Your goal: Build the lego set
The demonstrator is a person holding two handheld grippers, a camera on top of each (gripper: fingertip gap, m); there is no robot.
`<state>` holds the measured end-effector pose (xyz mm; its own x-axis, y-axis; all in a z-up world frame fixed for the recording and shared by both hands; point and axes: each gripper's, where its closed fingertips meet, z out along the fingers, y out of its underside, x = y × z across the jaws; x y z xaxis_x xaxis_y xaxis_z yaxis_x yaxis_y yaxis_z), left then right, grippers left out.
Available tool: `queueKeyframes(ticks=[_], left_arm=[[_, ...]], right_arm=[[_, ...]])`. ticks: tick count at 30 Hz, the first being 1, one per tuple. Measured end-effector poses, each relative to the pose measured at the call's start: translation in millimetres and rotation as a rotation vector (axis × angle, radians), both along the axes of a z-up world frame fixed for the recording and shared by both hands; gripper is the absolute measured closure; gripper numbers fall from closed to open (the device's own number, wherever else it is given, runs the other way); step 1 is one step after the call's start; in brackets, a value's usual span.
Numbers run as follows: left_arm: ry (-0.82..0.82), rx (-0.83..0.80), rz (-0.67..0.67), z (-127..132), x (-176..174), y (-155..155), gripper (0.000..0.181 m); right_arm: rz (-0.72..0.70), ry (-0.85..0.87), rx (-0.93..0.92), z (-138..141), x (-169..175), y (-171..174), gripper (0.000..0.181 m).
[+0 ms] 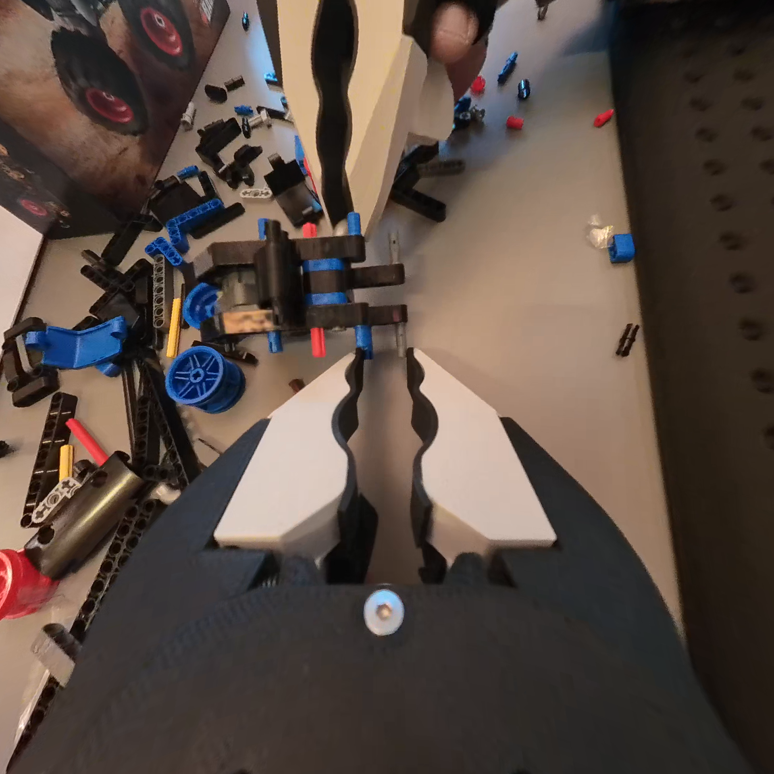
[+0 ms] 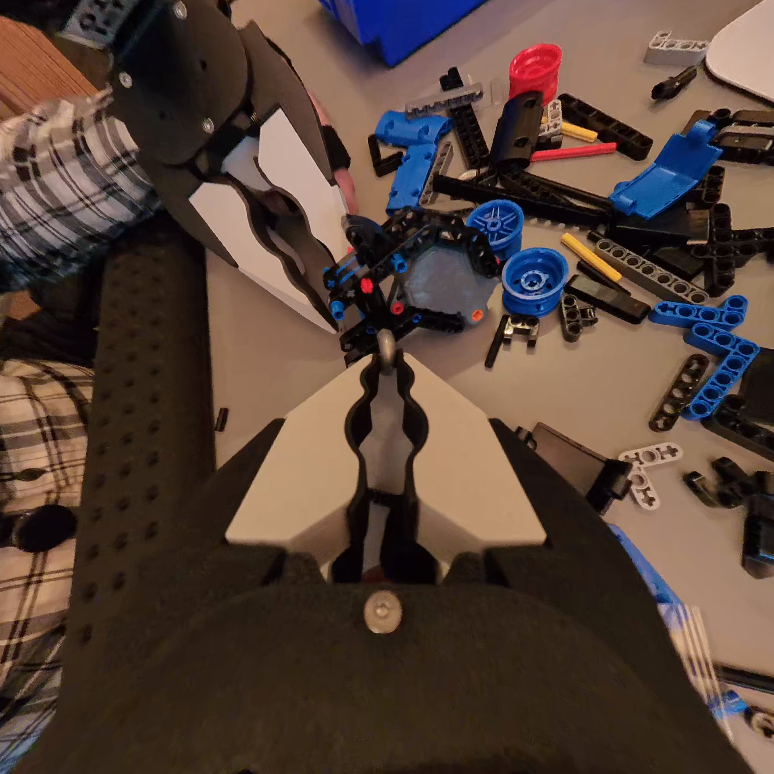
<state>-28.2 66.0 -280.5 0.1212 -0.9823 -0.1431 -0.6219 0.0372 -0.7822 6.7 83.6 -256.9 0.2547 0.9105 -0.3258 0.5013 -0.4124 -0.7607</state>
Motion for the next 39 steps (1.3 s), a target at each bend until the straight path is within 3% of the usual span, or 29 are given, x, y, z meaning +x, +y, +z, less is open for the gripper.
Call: queueKeyframes(ticks=[8,12,18,24,39], left_arm=[[-0.076,-0.037,0.002,11.9,1.1,-0.4,0.164],[-0.106,-0.043,-0.011,17.8,4.3,-3.9,0.176],[-0.043,-0.014,-0.041,10.3,0.1,-8.8,0.162],[-0.057,0.054,0.048,19.0,-13.2,12.2,0.153],[0.032,0.074,0.051,0.4,-8.8,14.5,0.155]], right_arm=[[-0.019,0.048,-0.035,8.0,1.6,2.5,0.176],[-0.018,0.047,-0.047,6.4,1.3,2.5,0.176],[-0.011,0.025,-0.045,0.5,3.8,2.1,0.176],[0.006,0.016,-0.049,-2.8,6.2,-0.5,0.176],[0.025,-0.126,0.026,-22.2,17.5,-1.5,0.173]])
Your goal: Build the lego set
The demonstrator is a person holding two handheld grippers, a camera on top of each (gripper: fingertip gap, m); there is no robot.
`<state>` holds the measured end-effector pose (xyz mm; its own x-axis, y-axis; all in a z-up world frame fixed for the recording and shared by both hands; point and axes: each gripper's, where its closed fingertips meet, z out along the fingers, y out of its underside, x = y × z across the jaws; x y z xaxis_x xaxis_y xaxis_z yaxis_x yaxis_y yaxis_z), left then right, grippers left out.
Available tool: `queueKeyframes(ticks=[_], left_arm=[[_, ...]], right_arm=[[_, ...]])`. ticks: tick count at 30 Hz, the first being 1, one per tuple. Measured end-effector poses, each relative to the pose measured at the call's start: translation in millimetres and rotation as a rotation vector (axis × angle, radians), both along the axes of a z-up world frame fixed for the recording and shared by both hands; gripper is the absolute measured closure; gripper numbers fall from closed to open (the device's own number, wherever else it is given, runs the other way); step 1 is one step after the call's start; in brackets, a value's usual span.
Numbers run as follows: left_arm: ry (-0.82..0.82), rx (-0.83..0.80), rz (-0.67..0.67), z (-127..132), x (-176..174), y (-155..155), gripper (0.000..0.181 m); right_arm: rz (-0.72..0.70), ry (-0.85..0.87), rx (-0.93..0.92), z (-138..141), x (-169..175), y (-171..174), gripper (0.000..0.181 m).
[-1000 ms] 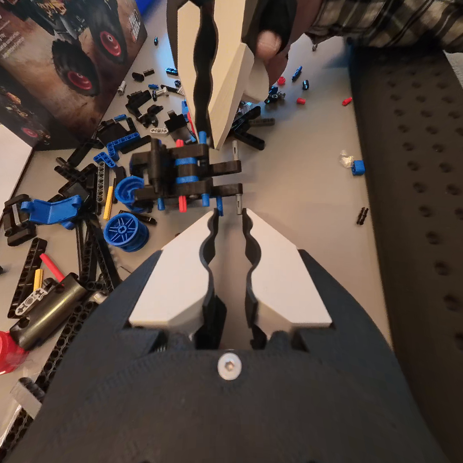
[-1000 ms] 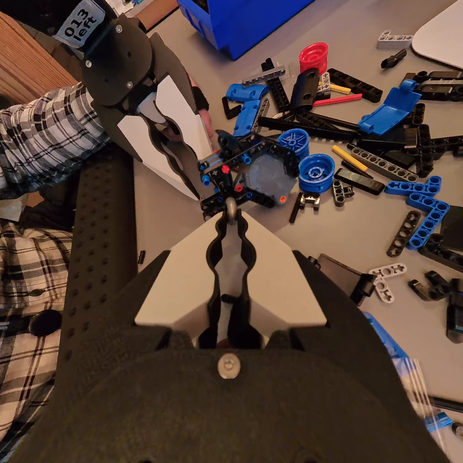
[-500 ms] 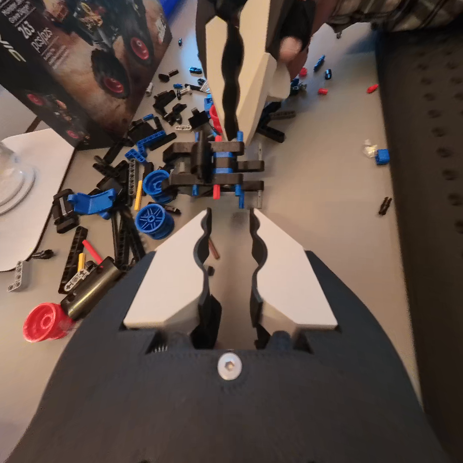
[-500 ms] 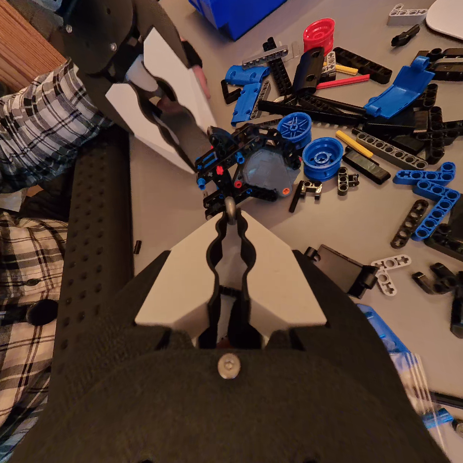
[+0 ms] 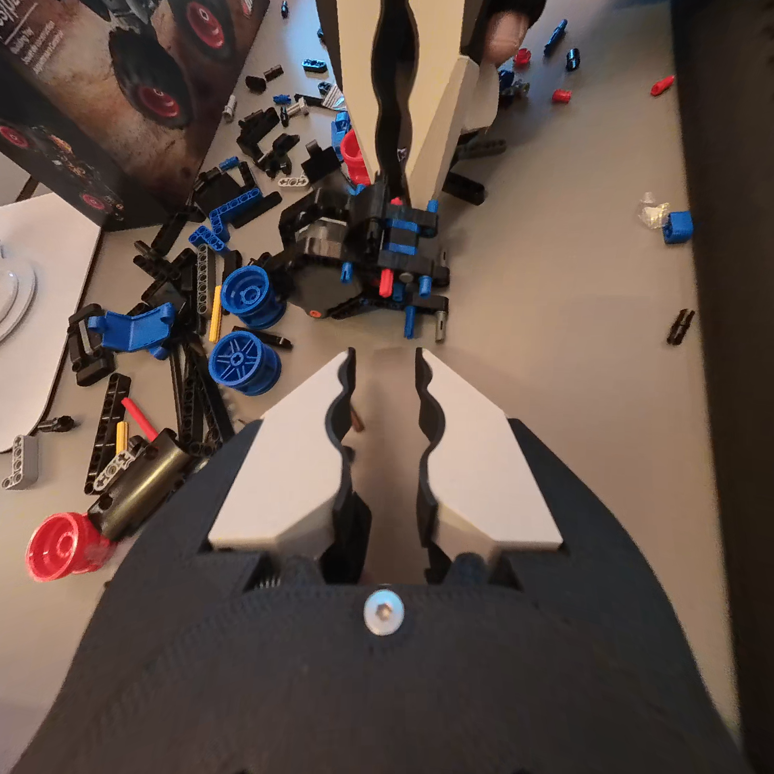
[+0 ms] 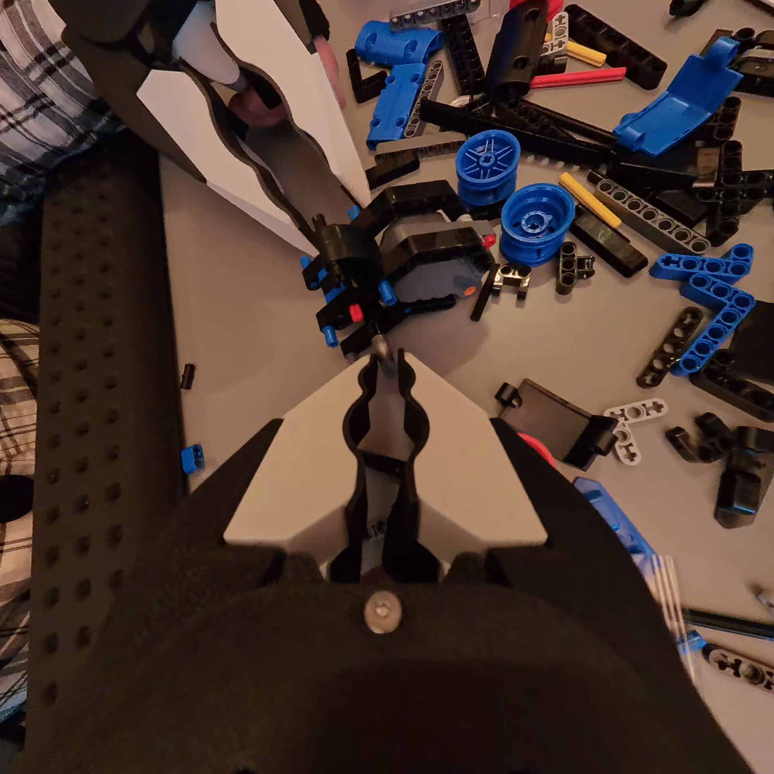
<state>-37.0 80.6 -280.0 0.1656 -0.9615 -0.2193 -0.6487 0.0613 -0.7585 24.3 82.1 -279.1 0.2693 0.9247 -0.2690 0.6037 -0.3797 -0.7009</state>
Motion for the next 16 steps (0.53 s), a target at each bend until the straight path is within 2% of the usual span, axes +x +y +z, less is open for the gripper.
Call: queueKeyframes(ticks=[7,16], left_arm=[[0.056,0.008,-0.027,-11.5,7.0,-4.3,0.161],[0.06,0.018,-0.052,-14.0,16.6,-6.6,0.174]], right_arm=[[0.008,-0.011,0.018,-1.1,-0.9,-1.1,0.172],[0.015,-0.012,0.032,-2.0,-4.6,-2.1,0.174]])
